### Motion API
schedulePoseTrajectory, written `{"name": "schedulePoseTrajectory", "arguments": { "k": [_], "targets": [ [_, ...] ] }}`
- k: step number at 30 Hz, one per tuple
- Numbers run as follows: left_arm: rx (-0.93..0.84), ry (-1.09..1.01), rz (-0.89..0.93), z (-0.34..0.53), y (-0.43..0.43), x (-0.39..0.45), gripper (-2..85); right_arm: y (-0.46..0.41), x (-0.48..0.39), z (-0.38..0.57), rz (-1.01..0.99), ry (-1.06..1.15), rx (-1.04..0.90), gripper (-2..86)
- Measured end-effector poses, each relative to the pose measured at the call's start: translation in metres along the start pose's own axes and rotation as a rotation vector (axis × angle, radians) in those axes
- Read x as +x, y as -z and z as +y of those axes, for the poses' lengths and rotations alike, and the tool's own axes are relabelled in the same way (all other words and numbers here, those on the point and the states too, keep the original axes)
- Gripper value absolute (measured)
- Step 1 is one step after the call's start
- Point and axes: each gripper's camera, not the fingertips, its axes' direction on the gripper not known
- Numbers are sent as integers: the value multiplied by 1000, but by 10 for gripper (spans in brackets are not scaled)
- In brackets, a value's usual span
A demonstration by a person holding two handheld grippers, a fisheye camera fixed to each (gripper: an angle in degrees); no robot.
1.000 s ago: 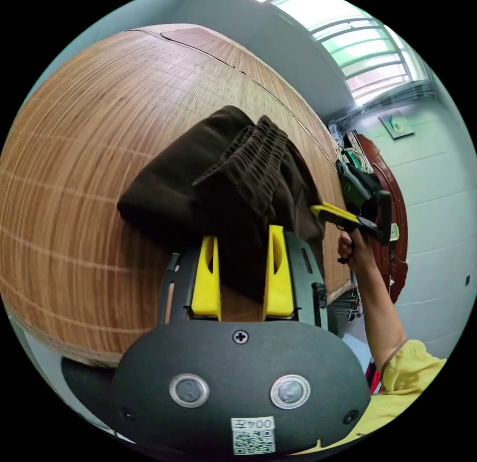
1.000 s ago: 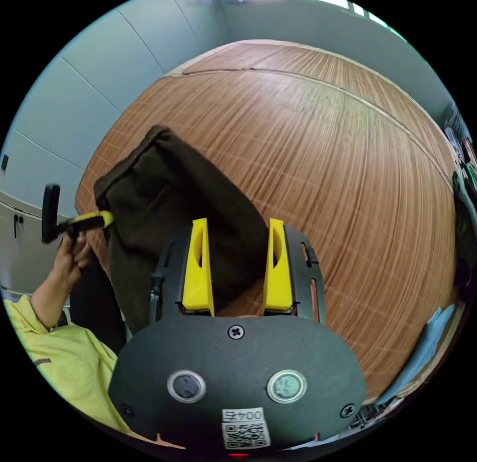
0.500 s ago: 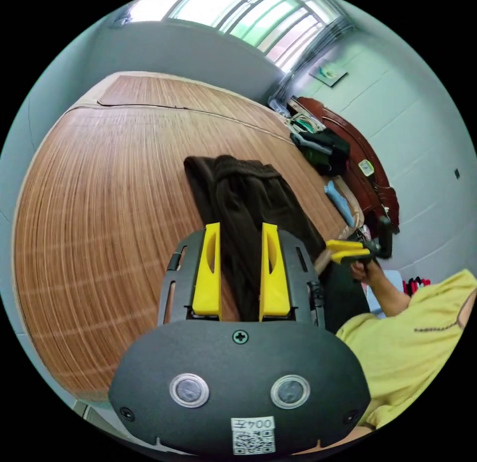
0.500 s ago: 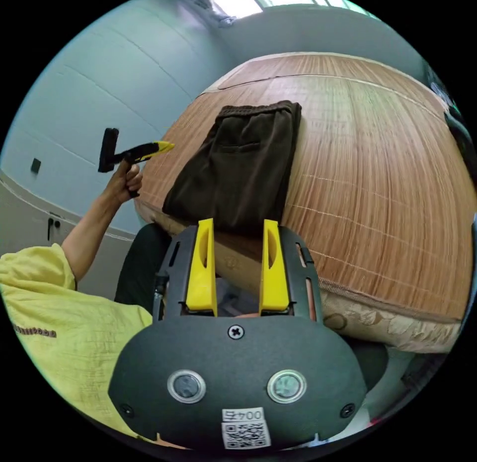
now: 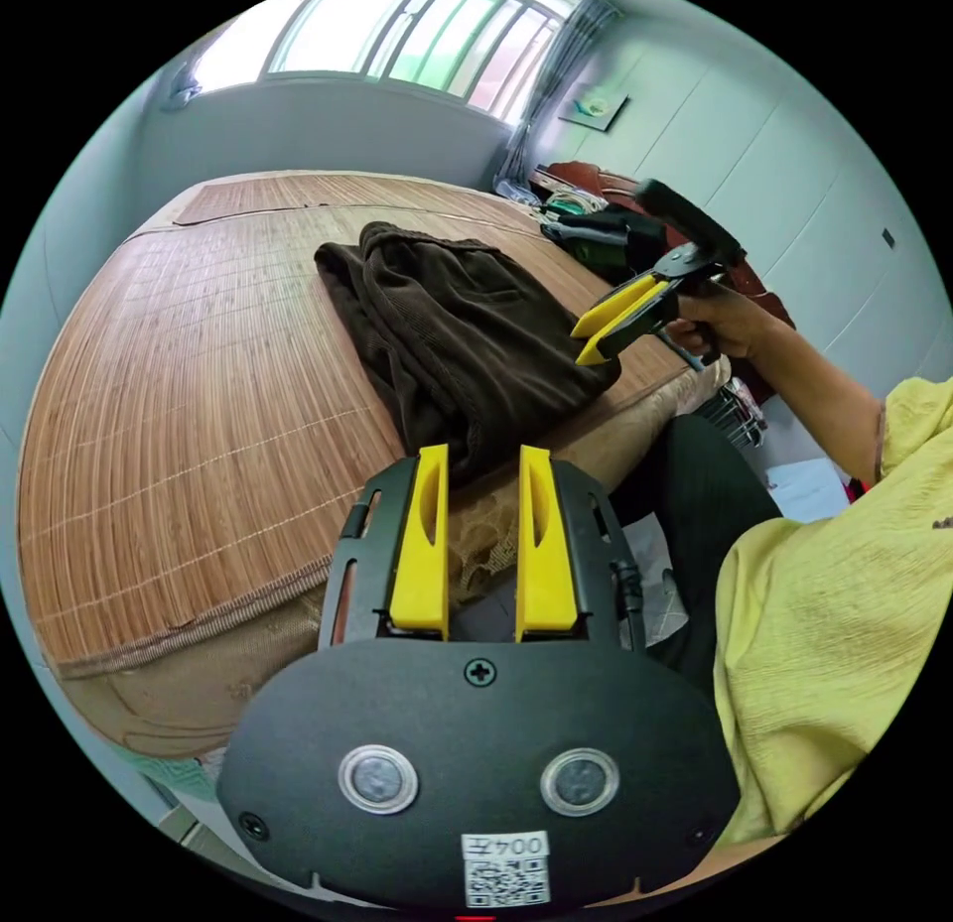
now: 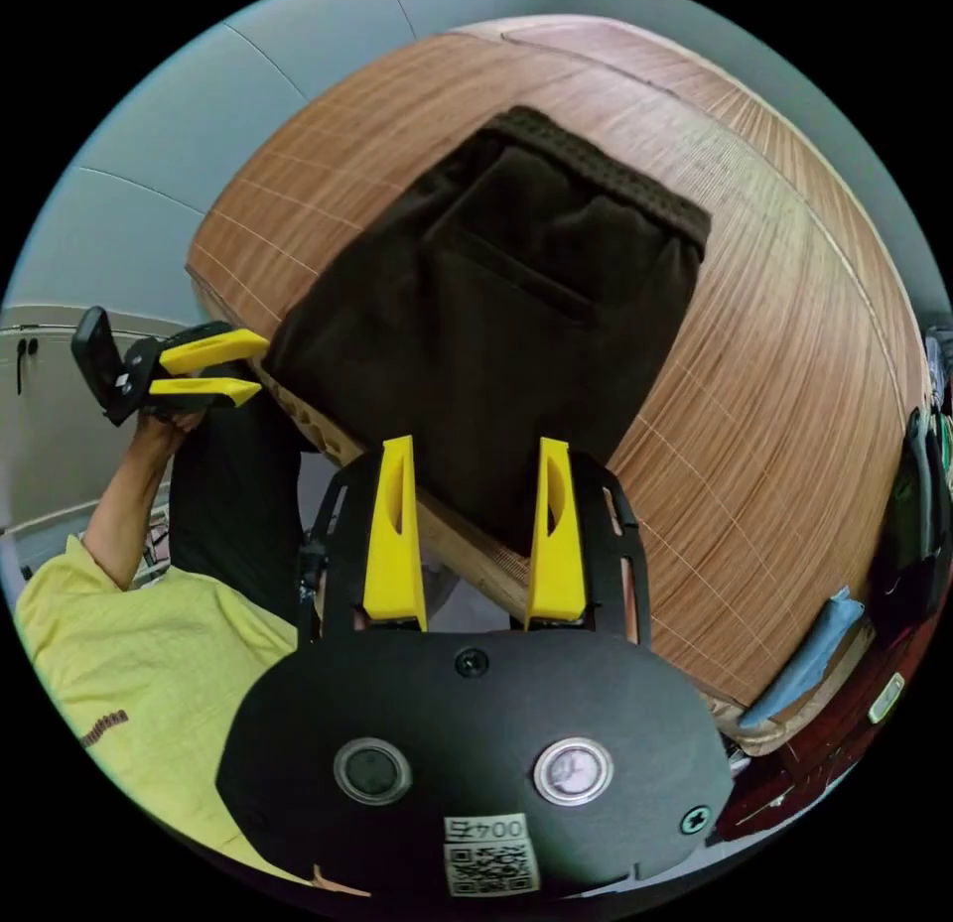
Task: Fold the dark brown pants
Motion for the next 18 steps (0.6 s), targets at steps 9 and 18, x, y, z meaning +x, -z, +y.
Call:
{"name": "schedulePoseTrajectory", "arguments": {
  "k": [9,18],
  "targets": [
    [-75,-88,11,-12,-21,-1,102,-29,-4,-47,91,-24,-88,122],
    [8,-106,-86,-10,-7,5,77,-46,-12,-70,134,27,-101,114]
  ]
}}
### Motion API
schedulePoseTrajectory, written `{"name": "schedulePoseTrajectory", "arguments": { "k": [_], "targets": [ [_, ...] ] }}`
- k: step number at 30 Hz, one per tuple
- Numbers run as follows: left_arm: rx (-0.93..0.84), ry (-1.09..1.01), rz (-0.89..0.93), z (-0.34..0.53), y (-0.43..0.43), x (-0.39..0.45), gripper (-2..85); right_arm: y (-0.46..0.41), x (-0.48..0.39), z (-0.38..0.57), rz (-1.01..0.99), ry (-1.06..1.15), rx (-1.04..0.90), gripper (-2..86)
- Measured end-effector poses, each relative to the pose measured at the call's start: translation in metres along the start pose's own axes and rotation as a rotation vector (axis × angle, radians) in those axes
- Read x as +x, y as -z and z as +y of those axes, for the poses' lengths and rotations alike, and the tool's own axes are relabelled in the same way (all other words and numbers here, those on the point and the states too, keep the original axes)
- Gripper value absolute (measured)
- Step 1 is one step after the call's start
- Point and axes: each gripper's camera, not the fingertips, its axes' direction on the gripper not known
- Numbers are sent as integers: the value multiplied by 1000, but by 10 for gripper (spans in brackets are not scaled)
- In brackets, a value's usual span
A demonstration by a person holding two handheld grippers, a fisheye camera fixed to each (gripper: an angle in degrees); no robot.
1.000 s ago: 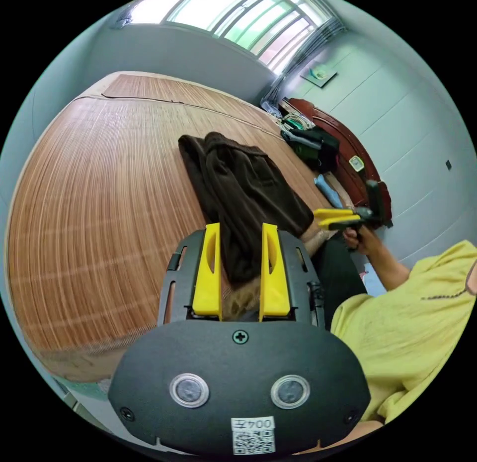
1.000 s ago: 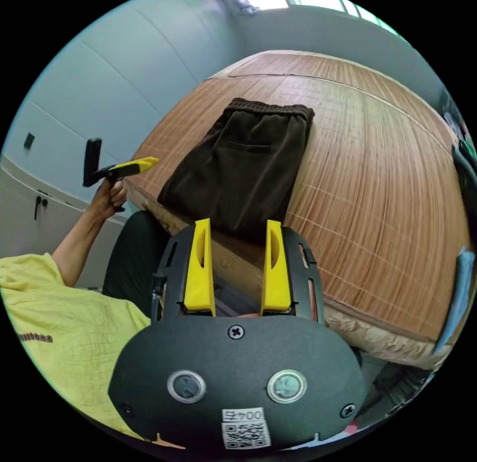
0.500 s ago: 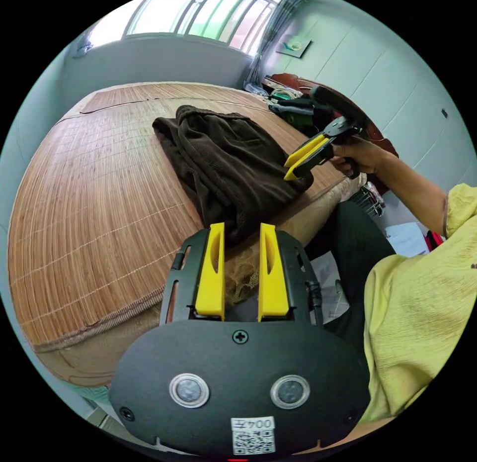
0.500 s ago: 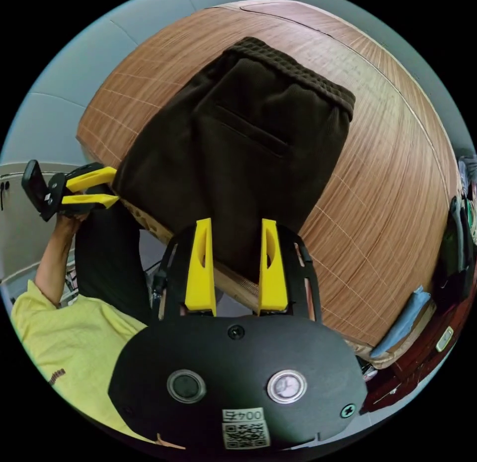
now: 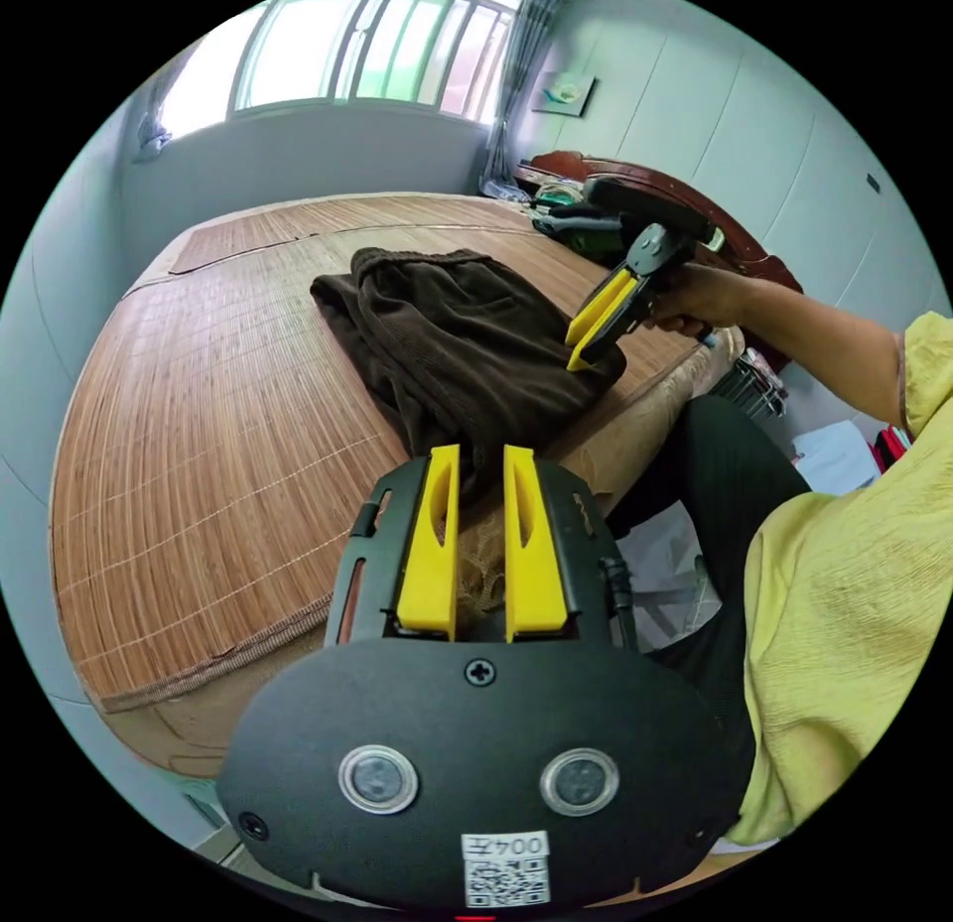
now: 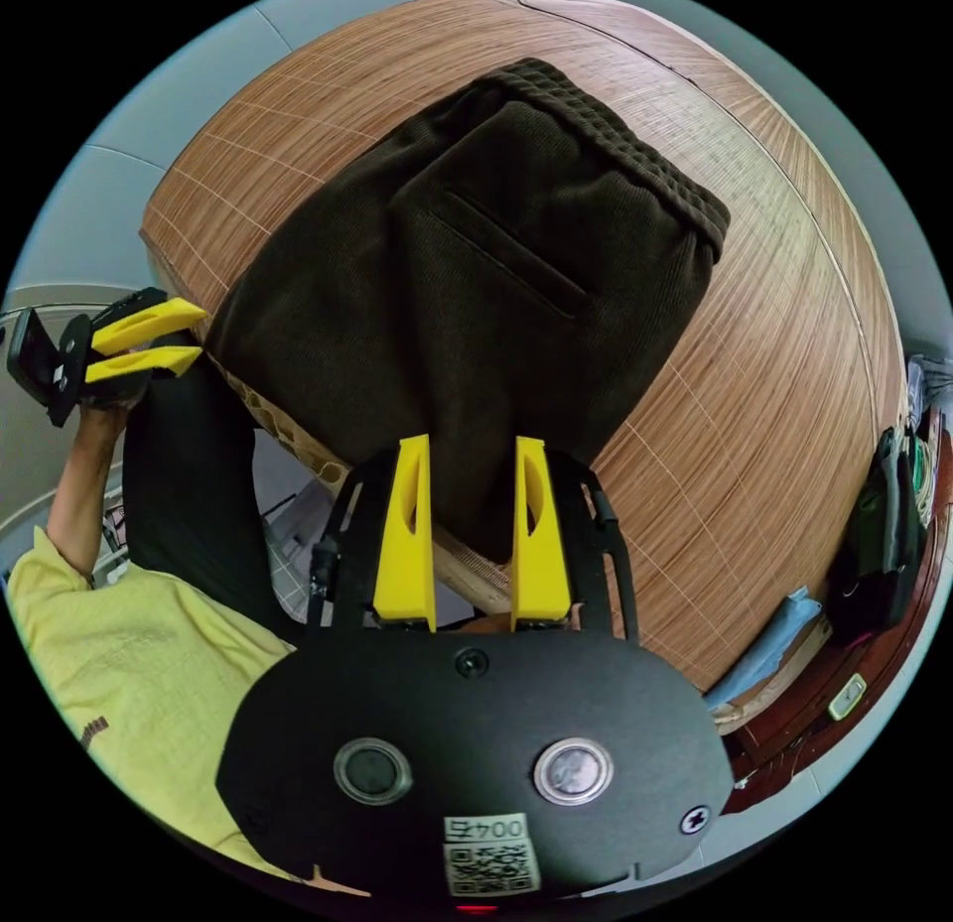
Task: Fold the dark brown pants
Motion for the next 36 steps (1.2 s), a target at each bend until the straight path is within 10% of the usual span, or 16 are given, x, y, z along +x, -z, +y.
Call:
{"name": "schedulePoseTrajectory", "arguments": {
  "k": [36],
  "targets": [
    [-281,554,449,-113,-116,-253,72,-48,11,-87,-49,49,-151,65]
  ]
}}
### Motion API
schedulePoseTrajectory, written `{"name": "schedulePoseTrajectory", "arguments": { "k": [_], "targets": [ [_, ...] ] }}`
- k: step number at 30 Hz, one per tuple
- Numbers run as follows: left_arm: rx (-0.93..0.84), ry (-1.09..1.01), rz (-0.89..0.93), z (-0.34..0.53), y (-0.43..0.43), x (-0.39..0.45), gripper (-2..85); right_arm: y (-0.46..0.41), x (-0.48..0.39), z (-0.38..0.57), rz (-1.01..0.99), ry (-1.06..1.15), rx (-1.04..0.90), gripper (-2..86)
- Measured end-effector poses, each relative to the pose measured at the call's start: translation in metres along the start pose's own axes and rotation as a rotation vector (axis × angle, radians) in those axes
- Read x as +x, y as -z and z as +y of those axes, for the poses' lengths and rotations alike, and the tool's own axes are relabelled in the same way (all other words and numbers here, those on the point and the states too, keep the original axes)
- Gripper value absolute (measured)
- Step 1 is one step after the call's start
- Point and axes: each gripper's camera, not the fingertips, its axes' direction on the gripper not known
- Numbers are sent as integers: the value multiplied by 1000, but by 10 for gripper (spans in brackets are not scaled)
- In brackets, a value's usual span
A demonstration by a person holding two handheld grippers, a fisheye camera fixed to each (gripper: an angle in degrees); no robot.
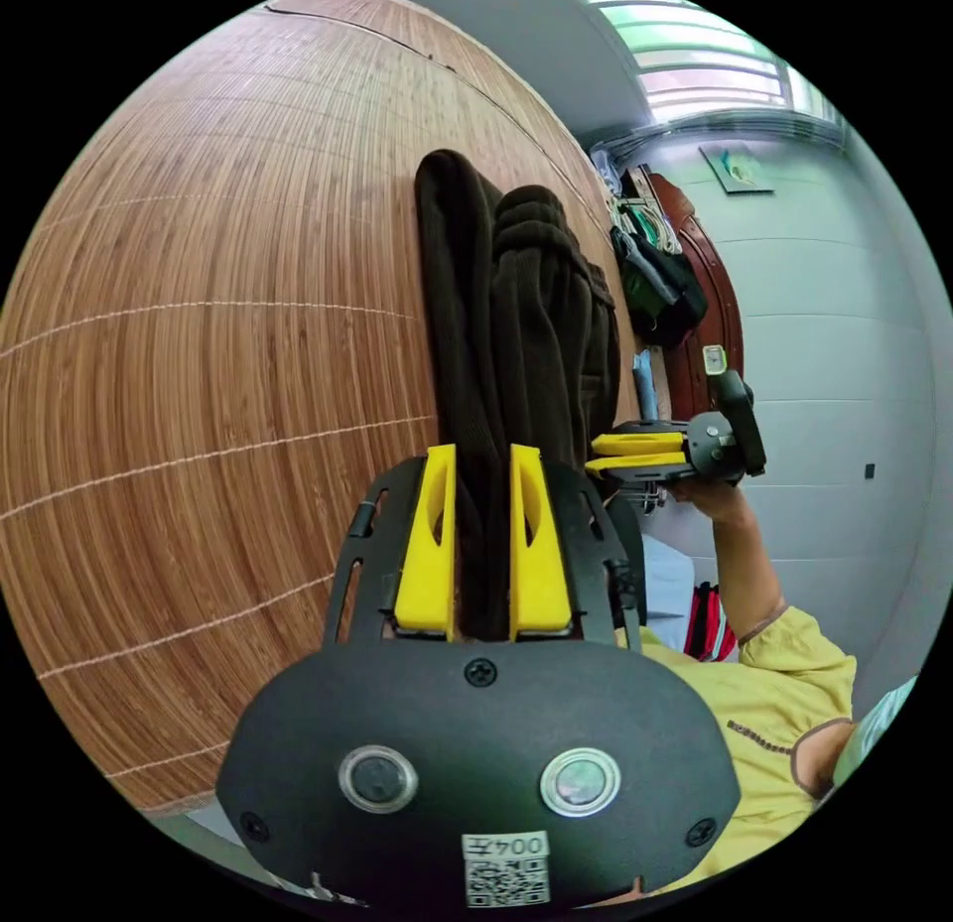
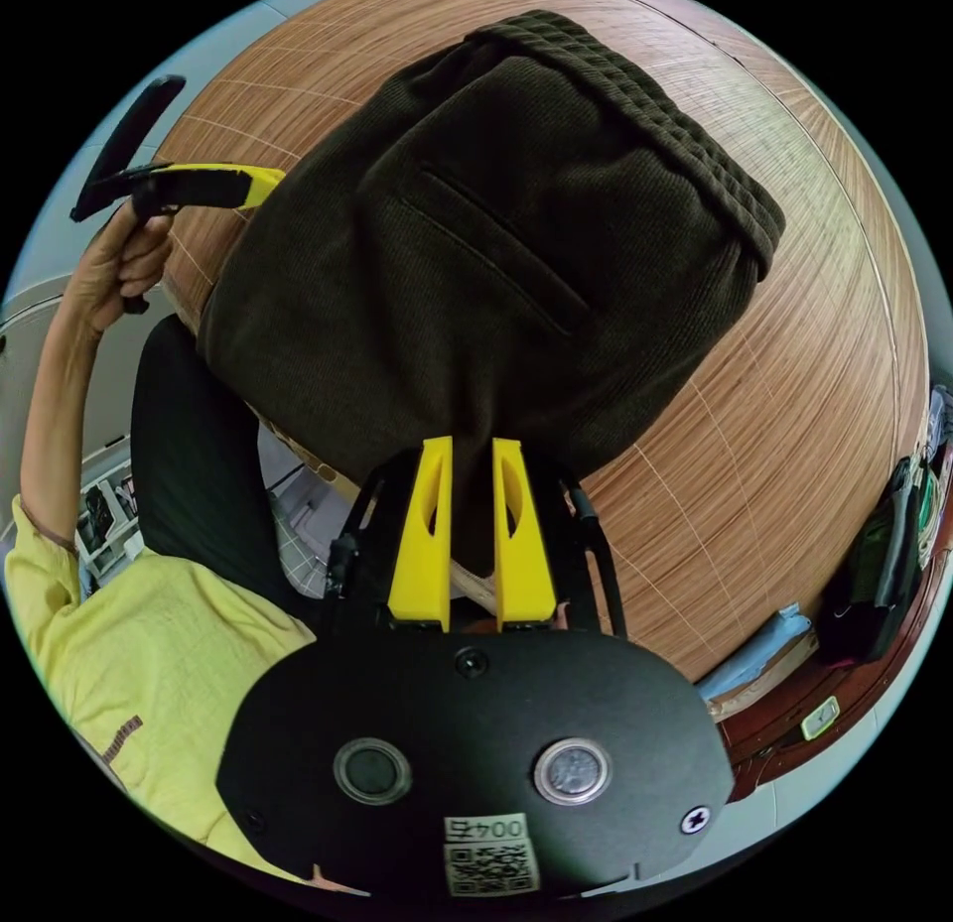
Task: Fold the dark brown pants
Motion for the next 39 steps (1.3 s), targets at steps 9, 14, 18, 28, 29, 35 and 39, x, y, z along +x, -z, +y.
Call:
{"name": "schedulePoseTrajectory", "arguments": {
  "k": [9,14,18,28,29,35,39],
  "targets": [
    [73,5,1,-11,6,-12,59,-5,-15,1,75,49,16,63],
    [81,24,47,-11,8,-25,48,-8,-20,-4,97,69,-5,60],
    [102,40,91,-7,6,-34,30,-8,-16,-3,75,79,3,59],
    [68,-63,-167,-7,8,-11,9,-10,-19,6,82,143,52,56],
    [75,-76,-166,-6,6,-13,9,-10,-18,9,77,157,65,56],
    [96,-184,-259,8,4,6,11,-9,-19,9,73,166,59,59],
    [149,-112,-133,23,17,0,11,-8,-20,7,78,155,46,58]
  ]
}}
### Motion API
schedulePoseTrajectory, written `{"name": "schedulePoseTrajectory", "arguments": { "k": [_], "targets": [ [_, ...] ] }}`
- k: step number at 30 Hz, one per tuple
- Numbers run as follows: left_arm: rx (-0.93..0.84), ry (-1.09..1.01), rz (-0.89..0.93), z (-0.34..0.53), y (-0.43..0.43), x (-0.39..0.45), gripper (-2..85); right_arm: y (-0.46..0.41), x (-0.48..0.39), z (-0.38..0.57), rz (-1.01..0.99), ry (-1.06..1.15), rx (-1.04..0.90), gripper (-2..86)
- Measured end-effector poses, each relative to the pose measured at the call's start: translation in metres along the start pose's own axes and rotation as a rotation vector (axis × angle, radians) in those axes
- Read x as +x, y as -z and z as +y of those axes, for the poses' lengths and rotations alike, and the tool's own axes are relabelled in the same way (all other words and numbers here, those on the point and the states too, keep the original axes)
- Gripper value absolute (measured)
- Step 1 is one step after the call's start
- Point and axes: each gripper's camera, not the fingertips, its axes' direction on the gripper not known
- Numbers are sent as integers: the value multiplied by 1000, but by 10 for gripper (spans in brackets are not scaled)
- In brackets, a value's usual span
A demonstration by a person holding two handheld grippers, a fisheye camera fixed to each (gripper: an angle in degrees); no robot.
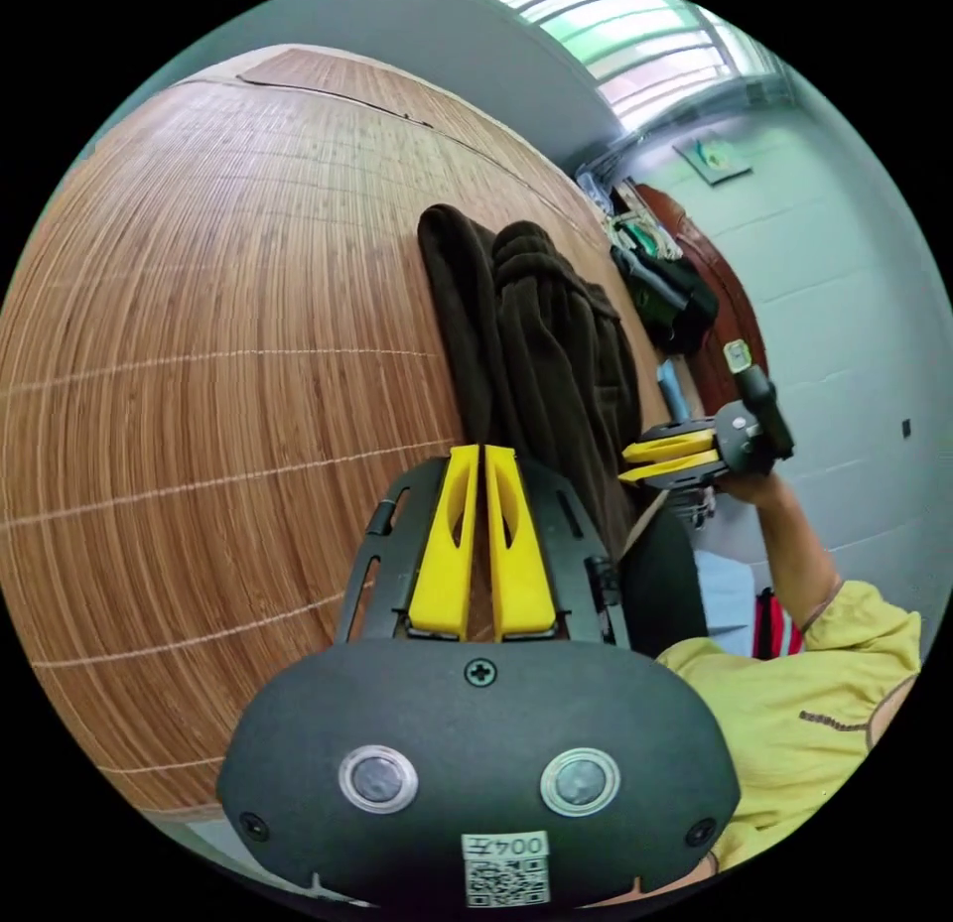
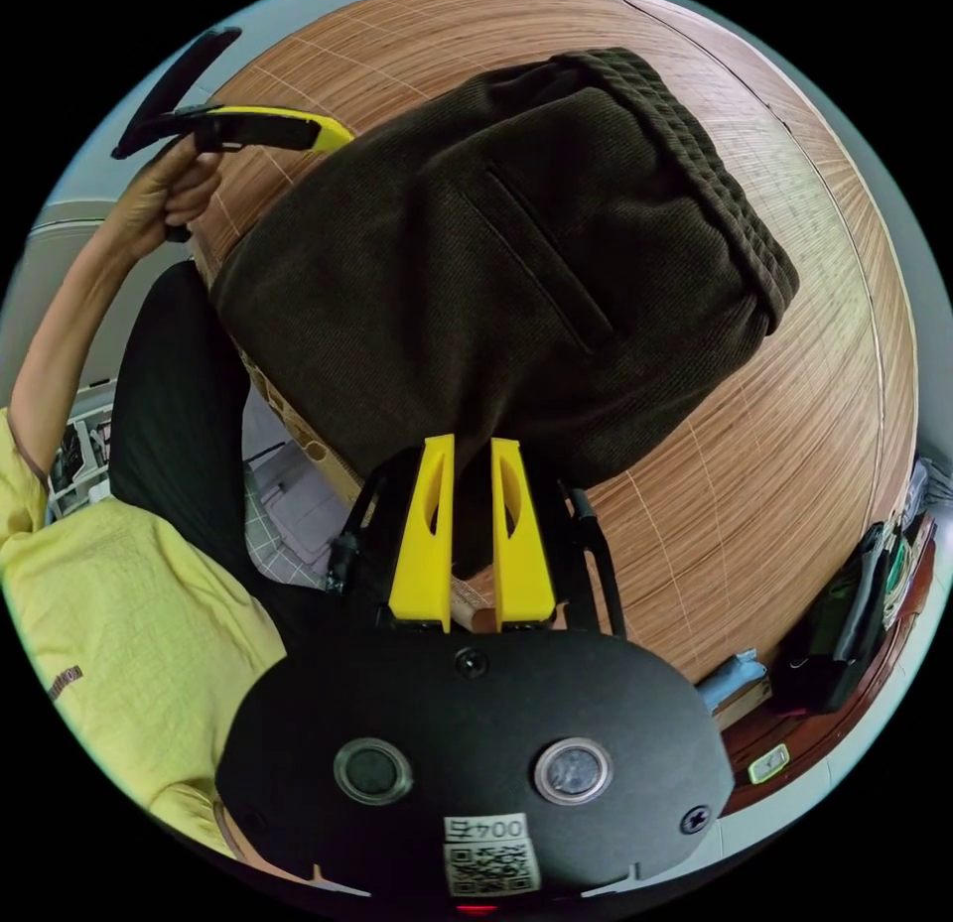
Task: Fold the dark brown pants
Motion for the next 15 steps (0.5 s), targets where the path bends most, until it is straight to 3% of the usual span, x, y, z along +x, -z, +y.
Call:
{"name": "schedulePoseTrajectory", "arguments": {
  "k": [5,15],
  "targets": [
    [31,40,171,35,13,4,14,2,2,5,-12,8,24,58],
    [-35,89,120,78,-6,26,10,7,-3,12,11,10,45,60]
  ]
}}
